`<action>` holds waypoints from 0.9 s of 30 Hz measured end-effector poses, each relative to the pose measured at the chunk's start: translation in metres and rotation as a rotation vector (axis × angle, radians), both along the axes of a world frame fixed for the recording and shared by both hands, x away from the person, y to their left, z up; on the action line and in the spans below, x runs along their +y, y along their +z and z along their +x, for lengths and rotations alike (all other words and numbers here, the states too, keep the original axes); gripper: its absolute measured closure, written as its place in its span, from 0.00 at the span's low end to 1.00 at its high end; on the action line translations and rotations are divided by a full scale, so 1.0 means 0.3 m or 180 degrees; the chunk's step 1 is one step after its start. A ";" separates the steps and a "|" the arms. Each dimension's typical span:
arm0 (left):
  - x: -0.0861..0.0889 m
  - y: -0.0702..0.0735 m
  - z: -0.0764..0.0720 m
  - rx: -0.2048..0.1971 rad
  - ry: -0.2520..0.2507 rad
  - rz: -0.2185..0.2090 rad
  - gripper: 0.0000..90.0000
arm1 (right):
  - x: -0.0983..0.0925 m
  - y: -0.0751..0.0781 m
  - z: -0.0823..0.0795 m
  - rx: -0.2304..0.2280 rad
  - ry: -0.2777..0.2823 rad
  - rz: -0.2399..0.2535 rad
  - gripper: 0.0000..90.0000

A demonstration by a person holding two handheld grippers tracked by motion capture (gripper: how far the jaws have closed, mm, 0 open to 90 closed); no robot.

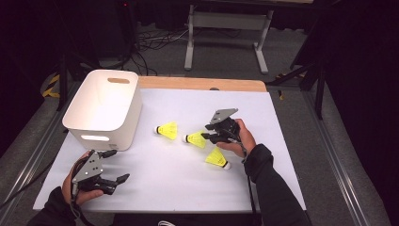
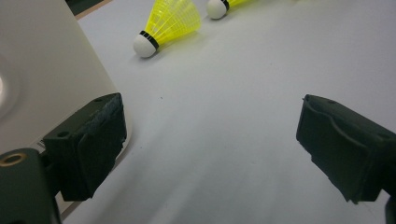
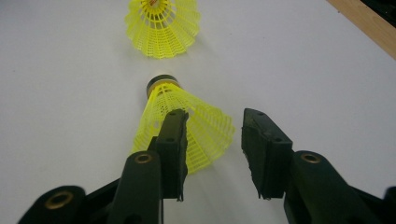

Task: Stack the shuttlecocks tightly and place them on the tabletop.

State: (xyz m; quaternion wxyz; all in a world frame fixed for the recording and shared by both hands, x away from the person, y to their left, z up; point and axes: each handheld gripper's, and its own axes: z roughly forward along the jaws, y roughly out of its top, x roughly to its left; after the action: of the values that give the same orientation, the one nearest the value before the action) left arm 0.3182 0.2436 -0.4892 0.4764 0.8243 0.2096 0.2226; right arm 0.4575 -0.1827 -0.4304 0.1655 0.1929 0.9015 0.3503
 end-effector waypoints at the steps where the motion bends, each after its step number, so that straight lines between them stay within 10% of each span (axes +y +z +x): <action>1: 0.000 0.000 0.000 0.0000 -0.0001 0.0000 0.10 | 0.000 0.000 0.000 0.0000 0.0000 0.0000 0.66; 15: 0.000 0.005 -0.004 -0.0023 0.0022 0.0001 0.10 | -0.035 0.059 -0.072 0.0098 -0.0061 0.0087 0.67; 27: 0.000 0.007 -0.004 -0.0043 0.0060 -0.0014 0.09 | 0.068 0.069 -0.119 0.0617 0.0137 -0.0344 0.62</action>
State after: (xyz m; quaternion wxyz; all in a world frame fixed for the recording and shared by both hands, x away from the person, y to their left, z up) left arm 0.3172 0.2436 -0.4870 0.4776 0.8197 0.2145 0.2322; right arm 0.4218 -0.1622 -0.4097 0.0801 0.1972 0.9348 0.2845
